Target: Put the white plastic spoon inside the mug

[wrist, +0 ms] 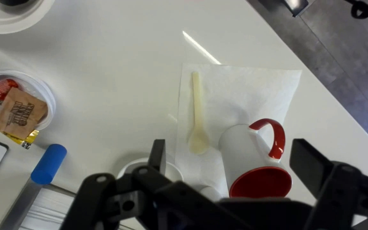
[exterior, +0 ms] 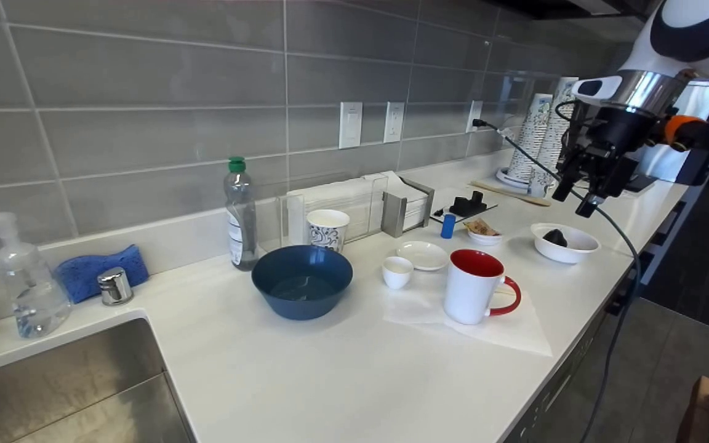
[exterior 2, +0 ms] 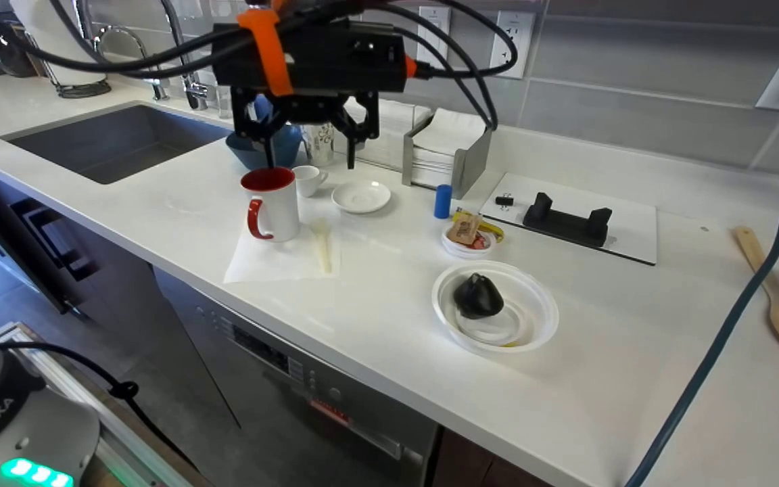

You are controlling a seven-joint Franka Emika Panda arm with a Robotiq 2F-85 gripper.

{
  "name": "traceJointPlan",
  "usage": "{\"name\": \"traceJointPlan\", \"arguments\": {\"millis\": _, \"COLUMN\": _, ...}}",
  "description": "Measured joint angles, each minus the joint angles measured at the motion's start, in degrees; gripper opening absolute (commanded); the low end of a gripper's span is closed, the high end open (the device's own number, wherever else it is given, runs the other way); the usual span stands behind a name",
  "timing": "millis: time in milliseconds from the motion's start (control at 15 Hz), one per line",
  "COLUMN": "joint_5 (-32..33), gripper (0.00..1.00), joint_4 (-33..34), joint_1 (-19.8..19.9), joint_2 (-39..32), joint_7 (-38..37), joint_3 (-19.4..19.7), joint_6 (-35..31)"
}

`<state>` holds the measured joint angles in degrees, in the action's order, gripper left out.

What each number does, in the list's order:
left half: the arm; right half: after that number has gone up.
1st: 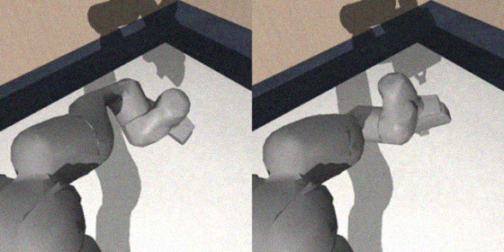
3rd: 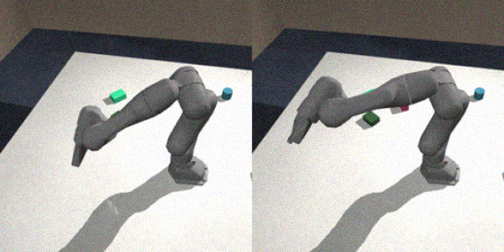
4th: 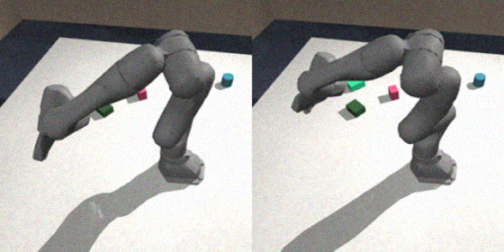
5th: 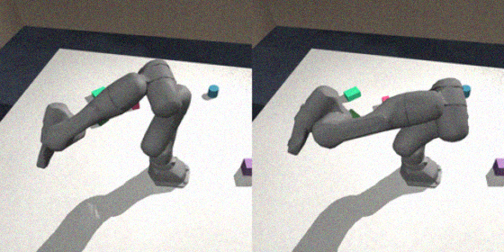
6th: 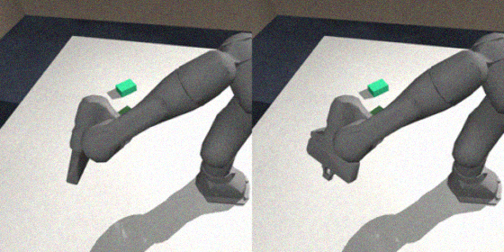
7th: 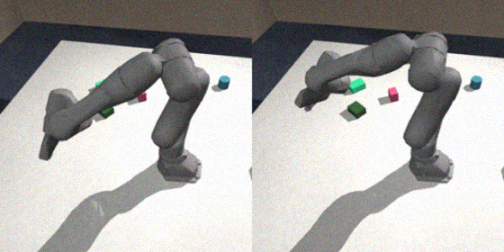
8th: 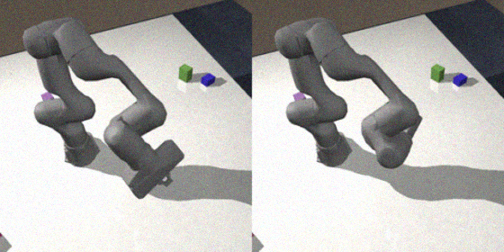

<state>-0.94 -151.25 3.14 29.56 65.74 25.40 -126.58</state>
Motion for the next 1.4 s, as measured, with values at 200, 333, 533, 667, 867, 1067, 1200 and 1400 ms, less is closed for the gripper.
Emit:
{"name": "traceJointPlan", "arguments": {"millis": 200, "joint_5": 0.00, "gripper": 1.00, "joint_4": 0.54, "joint_1": 0.49, "joint_2": -0.07, "joint_7": -0.02, "joint_3": -0.65, "joint_6": 0.29}}
{"name": "traceJointPlan", "arguments": {"millis": 333, "joint_5": 0.00, "gripper": 1.00, "joint_4": 0.83, "joint_1": 0.51, "joint_2": -0.07, "joint_7": -0.02, "joint_3": -0.65, "joint_6": 0.38}}
{"name": "traceJointPlan", "arguments": {"millis": 533, "joint_5": 0.00, "gripper": 1.00, "joint_4": 0.83, "joint_1": 0.51, "joint_2": -0.07, "joint_7": -0.02, "joint_3": -0.65, "joint_6": 0.39}}
{"name": "traceJointPlan", "arguments": {"millis": 667, "joint_5": 0.00, "gripper": 1.00, "joint_4": 0.54, "joint_1": 0.56, "joint_2": -0.11, "joint_7": 0.00, "joint_3": -0.80, "joint_6": -0.23}}
{"name": "traceJointPlan", "arguments": {"millis": 867, "joint_5": 0.00, "gripper": 1.00, "joint_4": -2.70, "joint_1": 0.57, "joint_2": -1.42, "joint_7": 0.90, "joint_3": -0.86, "joint_6": -6.17}}
{"name": "traceJointPlan", "arguments": {"millis": 1067, "joint_5": -0.41, "gripper": 1.00, "joint_4": -6.99, "joint_1": 0.50, "joint_2": -4.59, "joint_7": 3.25, "joint_3": -0.23, "joint_6": -13.33}}
{"name": "traceJointPlan", "arguments": {"millis": 1200, "joint_5": -2.49, "gripper": 1.00, "joint_4": -7.71, "joint_1": -0.02, "joint_2": -7.35, "joint_7": 6.34, "joint_3": 0.63, "joint_6": -16.59}}
{"name": "traceJointPlan", "arguments": {"millis": 1400, "joint_5": -8.21, "gripper": 1.00, "joint_4": -7.61, "joint_1": -1.53, "joint_2": -11.33, "joint_7": 12.56, "joint_3": 2.17, "joint_6": -20.70}}
